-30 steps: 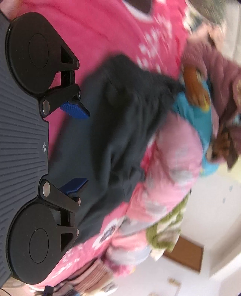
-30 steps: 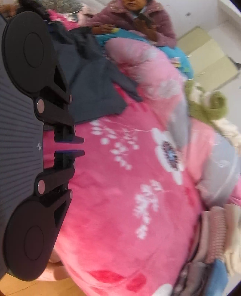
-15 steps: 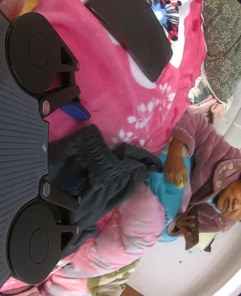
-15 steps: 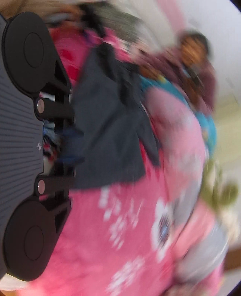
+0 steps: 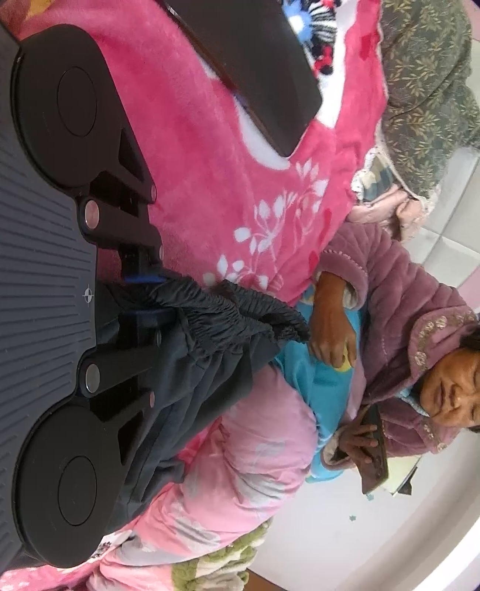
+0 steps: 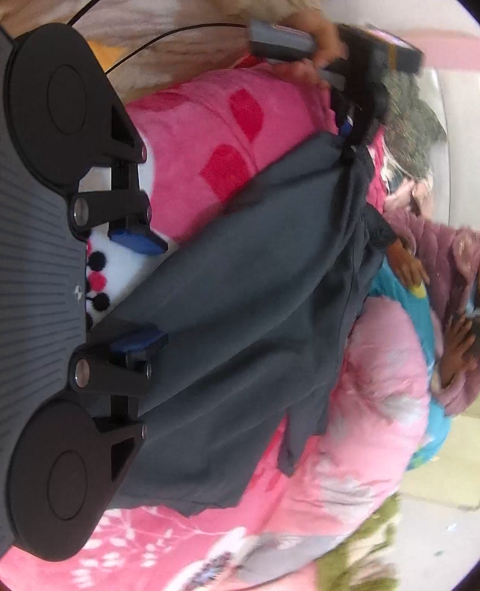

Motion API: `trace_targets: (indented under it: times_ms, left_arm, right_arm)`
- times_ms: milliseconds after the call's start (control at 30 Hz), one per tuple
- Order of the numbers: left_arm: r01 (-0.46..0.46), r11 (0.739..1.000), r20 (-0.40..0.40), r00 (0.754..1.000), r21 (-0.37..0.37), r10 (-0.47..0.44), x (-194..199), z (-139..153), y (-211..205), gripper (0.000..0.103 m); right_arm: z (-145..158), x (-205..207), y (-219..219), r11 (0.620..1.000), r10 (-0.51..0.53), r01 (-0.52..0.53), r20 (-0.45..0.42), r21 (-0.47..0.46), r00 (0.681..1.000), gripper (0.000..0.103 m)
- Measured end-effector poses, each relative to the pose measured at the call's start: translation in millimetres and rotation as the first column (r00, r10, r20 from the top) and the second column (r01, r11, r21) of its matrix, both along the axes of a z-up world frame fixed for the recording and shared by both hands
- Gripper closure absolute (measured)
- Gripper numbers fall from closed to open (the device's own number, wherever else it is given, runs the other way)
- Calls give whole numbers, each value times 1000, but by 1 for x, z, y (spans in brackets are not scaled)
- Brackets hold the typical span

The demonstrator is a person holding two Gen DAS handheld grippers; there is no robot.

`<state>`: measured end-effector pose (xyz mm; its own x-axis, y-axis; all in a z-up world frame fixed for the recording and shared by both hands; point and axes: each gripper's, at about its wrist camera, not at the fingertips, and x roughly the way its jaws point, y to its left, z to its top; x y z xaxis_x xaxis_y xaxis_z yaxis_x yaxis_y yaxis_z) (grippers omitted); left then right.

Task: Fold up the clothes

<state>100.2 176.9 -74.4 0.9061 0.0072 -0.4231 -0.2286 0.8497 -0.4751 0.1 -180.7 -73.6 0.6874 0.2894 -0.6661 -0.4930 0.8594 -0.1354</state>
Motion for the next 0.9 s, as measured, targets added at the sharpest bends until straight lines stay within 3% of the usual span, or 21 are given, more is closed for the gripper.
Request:
trace_targets:
  times_ms: [33,67,267,500,633,700,733,767,800,900]
  left_arm:
    - [-4,1000,0,1000,6,4,-3,3,0,94]
    - [-7,1000,0,1000,9,7,-6,6,0,95]
    - [-30,1000,4,1000,8,30,-39,19,8,96]
    - [-46,999,-87,995,21,48,-58,17,20,95]
    - [-53,997,-129,990,51,60,-59,14,21,83]
    - [-72,994,-124,989,86,83,-66,18,19,63]
    - [-86,991,-110,989,103,98,-72,20,18,58]
    - [-101,988,-95,989,119,112,-77,22,18,51]
    - [-116,984,-79,989,134,127,-82,24,18,47]
    - [-121,981,-32,991,151,127,-91,34,16,44]
  right_arm:
    - [2,1,-1,1000,-11,11,-3,4,1000,83]
    - [4,2,-3,1000,-23,23,-7,8,1000,100]
    - [18,-10,-7,999,-14,15,-6,39,1000,103]
    - [22,-31,-5,995,62,-59,-36,76,997,103]
    - [8,-27,0,995,59,-52,-71,90,996,102]
    - [2,-24,-2,994,46,-36,-96,107,994,96]
    - [4,-26,-6,991,39,-26,-102,131,994,93]
    - [5,-27,-11,988,32,-15,-108,155,994,85]
    - [7,-28,-16,984,26,-5,-115,179,993,74]
    - [16,-35,-41,958,-22,52,-109,281,994,61]
